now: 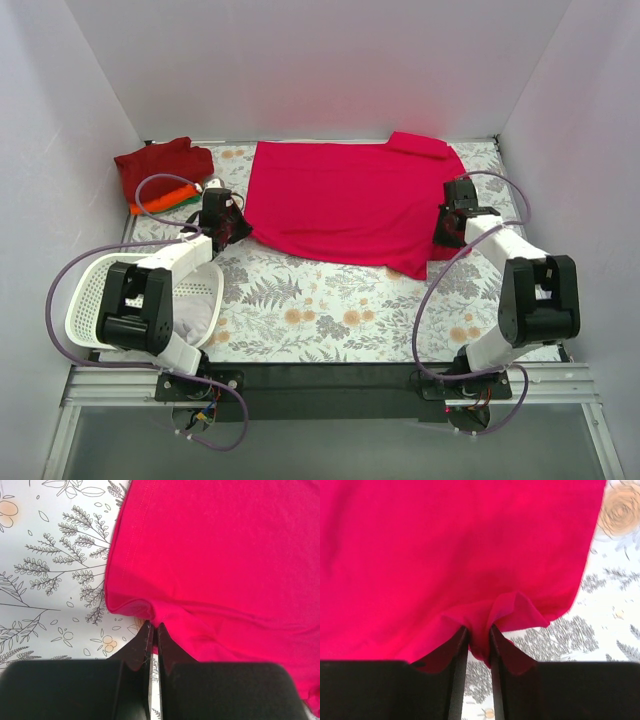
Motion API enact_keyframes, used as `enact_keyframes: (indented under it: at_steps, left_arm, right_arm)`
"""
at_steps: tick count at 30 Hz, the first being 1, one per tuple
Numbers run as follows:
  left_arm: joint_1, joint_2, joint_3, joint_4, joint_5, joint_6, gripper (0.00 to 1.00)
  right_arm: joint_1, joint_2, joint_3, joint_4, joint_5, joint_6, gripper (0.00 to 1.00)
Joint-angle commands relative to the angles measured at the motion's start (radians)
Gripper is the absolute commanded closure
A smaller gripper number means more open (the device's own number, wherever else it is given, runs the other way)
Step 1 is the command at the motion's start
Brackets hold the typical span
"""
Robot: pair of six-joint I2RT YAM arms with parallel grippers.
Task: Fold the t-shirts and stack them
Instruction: Flatten the tshirt out
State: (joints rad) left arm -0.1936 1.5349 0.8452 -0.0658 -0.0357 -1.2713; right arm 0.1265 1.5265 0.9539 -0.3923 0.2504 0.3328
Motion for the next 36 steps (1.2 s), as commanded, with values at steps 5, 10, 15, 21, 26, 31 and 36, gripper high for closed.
enact_keyframes:
  at_steps: [5,10,15,21,26,31,36]
  left_arm:
    - [0.003,0.001,0.011,0.024,0.008,0.013,1.0]
    - [0.003,0.005,0.006,0.032,0.022,0.012,1.0]
    - [0.005,-0.002,0.002,0.032,0.02,0.012,1.0]
    - [0.005,-0.01,-0.001,0.032,0.01,0.013,1.0]
    - [0.005,0.001,0.003,0.031,0.019,0.01,1.0]
    - [0.003,-0.012,-0.003,0.032,0.026,0.009,1.0]
    - [0.005,-0.032,-0.009,0.026,0.019,0.013,1.0]
  right_arm:
    - [-0.039,0.006,0.091,0.03,-0.177,-0.031,0.66]
    - [-0.057,-0.071,0.095,0.046,-0.315,-0.026,0.58]
    - [-0.07,-0.133,0.057,0.052,-0.343,-0.015,0.58]
    - [-0.068,-0.32,-0.113,0.056,-0.195,-0.02,0.57]
    - [-0.068,-0.358,-0.227,0.075,-0.244,-0.003,0.57]
    - [-0.059,-0.333,-0.288,0.125,-0.319,0.011,0.64]
    - [-0.039,-0.289,-0.311,0.151,-0.306,0.023,0.66]
